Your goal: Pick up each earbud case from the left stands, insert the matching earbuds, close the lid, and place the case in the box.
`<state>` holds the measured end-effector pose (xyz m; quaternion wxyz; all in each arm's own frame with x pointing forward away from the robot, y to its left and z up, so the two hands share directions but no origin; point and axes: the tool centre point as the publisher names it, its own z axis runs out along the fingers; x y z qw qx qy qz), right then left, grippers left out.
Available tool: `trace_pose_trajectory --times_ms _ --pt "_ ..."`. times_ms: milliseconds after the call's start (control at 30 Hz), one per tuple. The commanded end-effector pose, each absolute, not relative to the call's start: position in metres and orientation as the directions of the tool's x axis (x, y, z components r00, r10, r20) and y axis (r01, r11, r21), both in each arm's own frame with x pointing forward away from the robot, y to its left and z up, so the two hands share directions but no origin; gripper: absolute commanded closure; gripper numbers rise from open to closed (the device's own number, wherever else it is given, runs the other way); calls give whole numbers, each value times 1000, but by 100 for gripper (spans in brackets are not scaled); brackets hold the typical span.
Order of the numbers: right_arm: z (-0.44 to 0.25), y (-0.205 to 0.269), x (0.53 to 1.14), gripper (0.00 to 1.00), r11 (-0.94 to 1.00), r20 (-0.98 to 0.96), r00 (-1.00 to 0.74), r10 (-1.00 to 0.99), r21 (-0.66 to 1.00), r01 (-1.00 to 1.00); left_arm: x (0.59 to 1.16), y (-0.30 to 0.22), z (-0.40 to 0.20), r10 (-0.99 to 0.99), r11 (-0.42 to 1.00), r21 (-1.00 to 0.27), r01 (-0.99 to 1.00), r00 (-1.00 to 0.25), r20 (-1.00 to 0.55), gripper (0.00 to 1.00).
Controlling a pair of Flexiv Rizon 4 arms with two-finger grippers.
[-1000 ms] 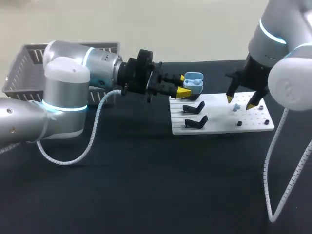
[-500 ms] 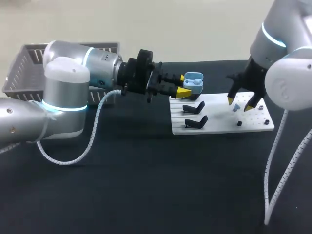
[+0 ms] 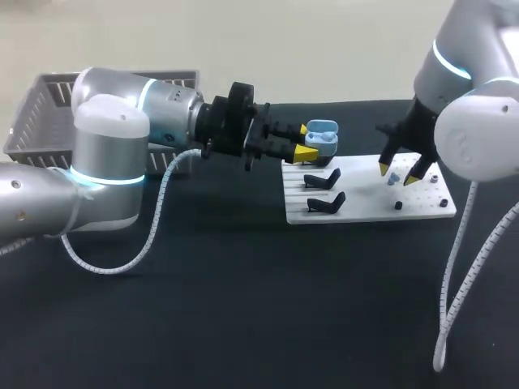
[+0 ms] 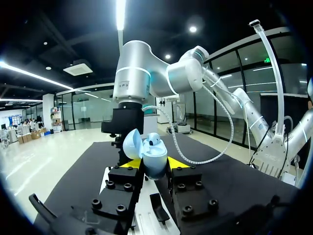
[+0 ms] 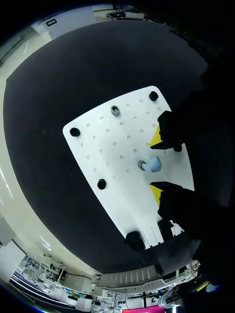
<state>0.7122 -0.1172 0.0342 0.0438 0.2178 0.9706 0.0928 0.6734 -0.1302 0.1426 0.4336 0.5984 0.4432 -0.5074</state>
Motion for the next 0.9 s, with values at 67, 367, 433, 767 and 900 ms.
trace_pose_trajectory --times_ms 67,367,433,767,900 --pt "31 -117 714 58 887 -42 -900 435 193 420 673 -130 142 90 -230 71 971 93 -992 100" --pt "30 -119 715 62 881 -41 -894 447 195 432 673 -130 142 90 -230 71 971 93 -992 100" --pt "28 -120 717 63 880 -39 -893 448 194 433 673 -130 142 90 -230 71 971 93 -992 100" --pt "25 -118 719 79 881 -28 -894 447 188 435 673 -130 142 90 -230 71 971 93 -992 100" --pt "24 -118 720 100 880 -24 -893 449 185 437 673 -130 142 90 -230 71 971 93 -992 100"
